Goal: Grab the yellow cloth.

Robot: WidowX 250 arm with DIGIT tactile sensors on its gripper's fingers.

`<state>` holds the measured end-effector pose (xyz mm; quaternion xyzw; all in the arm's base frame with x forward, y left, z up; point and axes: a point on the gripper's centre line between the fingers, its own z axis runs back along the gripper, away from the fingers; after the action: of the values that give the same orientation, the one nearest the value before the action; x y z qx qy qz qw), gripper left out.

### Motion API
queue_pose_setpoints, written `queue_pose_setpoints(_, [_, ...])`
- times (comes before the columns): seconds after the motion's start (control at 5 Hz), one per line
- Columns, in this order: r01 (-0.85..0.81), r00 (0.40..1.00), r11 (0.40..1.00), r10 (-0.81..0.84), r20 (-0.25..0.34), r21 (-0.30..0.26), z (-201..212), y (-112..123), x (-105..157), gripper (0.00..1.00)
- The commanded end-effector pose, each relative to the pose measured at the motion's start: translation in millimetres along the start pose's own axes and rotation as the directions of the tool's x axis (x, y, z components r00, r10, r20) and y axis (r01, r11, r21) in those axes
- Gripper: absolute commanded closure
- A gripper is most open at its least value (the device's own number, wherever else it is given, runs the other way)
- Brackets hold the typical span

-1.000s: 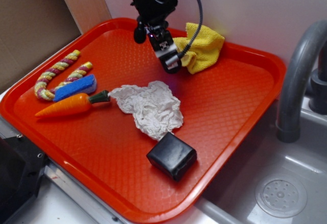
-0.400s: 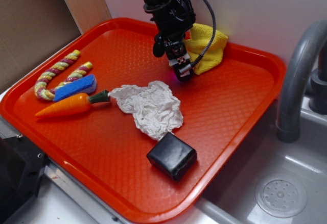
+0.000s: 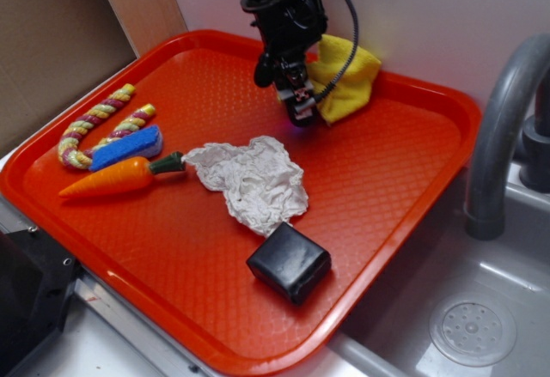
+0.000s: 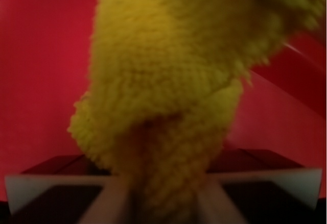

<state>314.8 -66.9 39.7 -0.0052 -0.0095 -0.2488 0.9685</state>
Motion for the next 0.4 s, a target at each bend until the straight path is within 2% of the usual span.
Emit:
queue_pose_setpoints(0.0, [-0.463, 0.886, 0.886, 0.463, 0.023, -0.015, 127, -9, -87, 1.0])
queue_pose_setpoints(0.2, [-0.665, 0.741, 0.736, 0.672, 0.015, -0.129, 174, 14, -119, 1.0])
